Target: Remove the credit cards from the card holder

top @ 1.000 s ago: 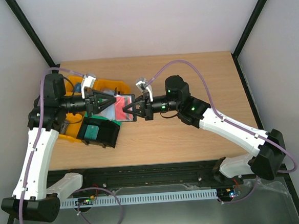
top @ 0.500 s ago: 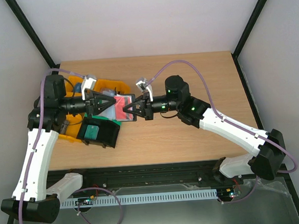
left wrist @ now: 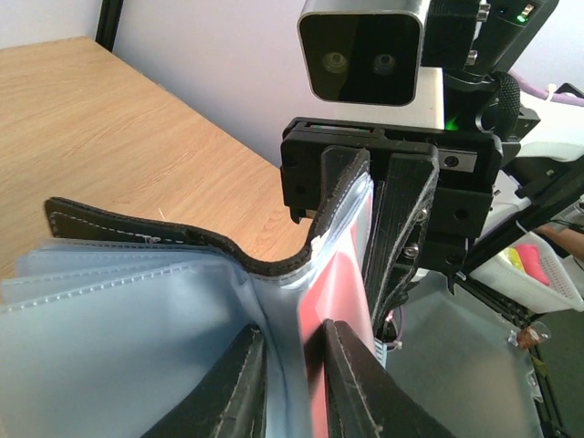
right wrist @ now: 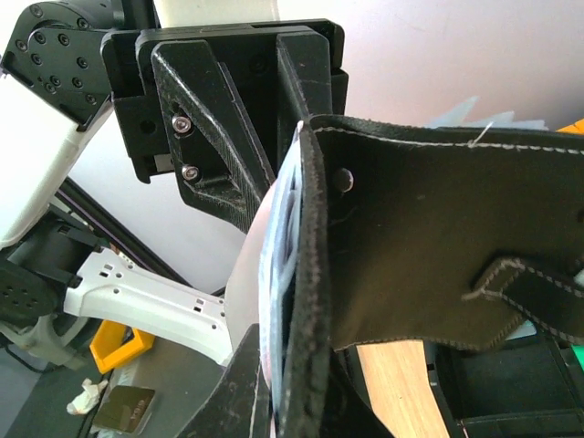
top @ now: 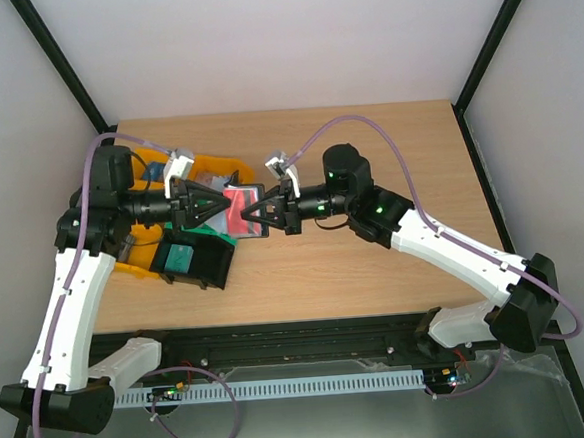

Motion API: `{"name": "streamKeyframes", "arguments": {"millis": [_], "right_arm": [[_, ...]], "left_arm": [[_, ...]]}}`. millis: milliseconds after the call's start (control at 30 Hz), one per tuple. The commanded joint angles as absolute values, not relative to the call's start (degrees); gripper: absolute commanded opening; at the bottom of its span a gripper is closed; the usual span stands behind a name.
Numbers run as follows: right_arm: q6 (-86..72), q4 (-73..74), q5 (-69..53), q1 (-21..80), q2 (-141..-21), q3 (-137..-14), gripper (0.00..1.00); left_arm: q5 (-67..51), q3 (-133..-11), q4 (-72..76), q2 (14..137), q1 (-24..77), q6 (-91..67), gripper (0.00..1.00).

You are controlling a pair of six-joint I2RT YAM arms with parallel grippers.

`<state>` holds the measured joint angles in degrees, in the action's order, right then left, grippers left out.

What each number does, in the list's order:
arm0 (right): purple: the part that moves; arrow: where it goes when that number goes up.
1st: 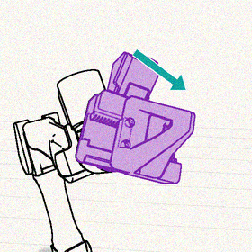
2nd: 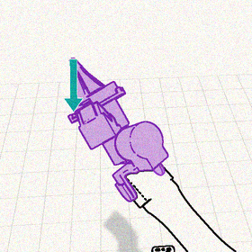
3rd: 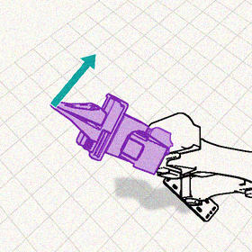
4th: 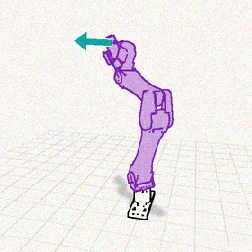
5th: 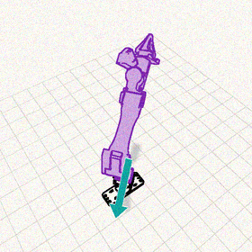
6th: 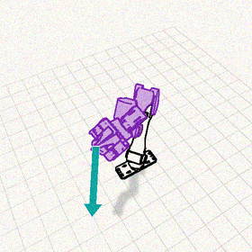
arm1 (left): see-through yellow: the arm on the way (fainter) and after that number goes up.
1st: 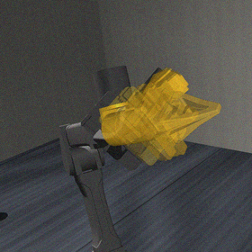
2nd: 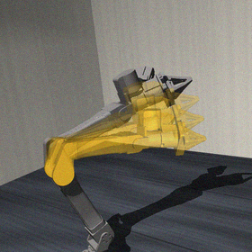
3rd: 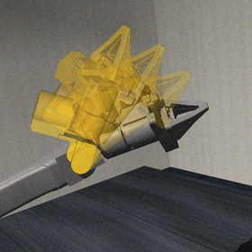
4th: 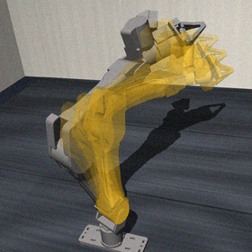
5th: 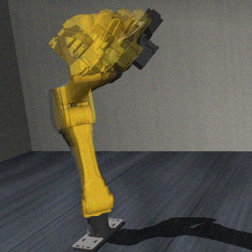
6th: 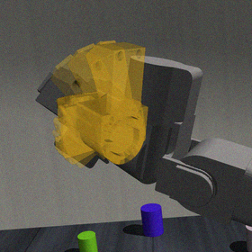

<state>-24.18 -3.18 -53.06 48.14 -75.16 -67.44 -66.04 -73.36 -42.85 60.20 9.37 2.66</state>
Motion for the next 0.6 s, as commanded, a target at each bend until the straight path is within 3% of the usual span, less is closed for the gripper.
{"name": "streamKeyframes", "arguments": {"millis": [0,233,433,567], "right_arm": [[-24.22,-10.50,-56.71,48.59,-74.58,-70.16,0.02],[-25.72,-11.91,-57.89,48.57,-75.95,-70.22,0.02],[-26.34,-13.17,-56.55,48.56,-75.77,-69.40,0.02],[-24.96,-11.76,-54.94,48.52,-74.84,-68.44,0.02]], "left_arm": [[-65.66,-72.69,-44.06,61.16,10.66,3.66,0.20],[-71.58,-71.21,-41.92,60.89,11.35,1.99,0.29],[-74.10,-71.59,-43.02,60.61,12.12,3.15,0.03],[-72.90,-72.43,-44.27,59.91,10.41,5.05,0.02]]}}
